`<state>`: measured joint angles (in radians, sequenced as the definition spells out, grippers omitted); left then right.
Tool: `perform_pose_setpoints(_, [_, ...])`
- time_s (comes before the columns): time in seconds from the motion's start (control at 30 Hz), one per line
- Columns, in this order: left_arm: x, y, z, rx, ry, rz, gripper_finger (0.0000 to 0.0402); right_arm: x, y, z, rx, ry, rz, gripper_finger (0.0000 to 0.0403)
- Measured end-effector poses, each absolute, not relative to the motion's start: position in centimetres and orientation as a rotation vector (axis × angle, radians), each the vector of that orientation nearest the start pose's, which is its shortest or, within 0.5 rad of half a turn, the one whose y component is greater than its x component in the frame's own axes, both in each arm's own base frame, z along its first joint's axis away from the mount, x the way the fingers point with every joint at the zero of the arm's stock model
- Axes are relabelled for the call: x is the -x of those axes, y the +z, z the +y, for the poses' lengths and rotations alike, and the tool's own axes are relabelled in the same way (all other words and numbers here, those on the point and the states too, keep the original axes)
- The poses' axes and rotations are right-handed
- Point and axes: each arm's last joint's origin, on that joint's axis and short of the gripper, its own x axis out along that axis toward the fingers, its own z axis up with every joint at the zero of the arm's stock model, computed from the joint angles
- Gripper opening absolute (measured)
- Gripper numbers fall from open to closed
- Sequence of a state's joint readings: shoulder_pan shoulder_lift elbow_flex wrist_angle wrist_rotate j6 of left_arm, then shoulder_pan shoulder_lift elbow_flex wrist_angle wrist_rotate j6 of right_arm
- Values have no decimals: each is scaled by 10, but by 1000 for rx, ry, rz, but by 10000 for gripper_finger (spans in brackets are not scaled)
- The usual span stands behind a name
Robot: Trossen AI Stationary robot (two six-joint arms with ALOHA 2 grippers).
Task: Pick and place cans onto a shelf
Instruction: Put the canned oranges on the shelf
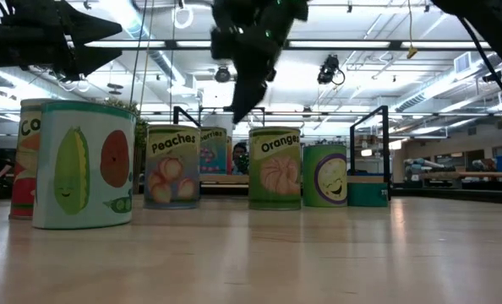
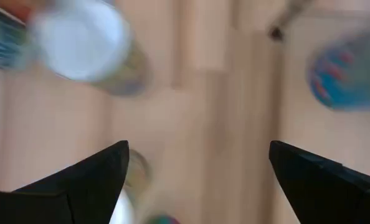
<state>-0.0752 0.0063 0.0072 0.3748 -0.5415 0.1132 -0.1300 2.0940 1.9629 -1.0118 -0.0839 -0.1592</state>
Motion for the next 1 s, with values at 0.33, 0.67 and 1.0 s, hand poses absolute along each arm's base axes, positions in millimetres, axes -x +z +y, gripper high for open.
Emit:
perform_pose_setpoints(0.33, [-88, 199, 8, 26, 476, -332, 392, -438, 259, 20, 152, -6, 1195, 393])
perform_pose_setpoints(0.67, [-88, 198, 8, 24, 476, -326, 392, -405, 262, 32, 176, -86, 1472, 393])
perform_pose_setpoints(1.0, [-88, 198, 8, 31, 475, -328, 392, -400, 233, 31, 219, -67, 1541, 393])
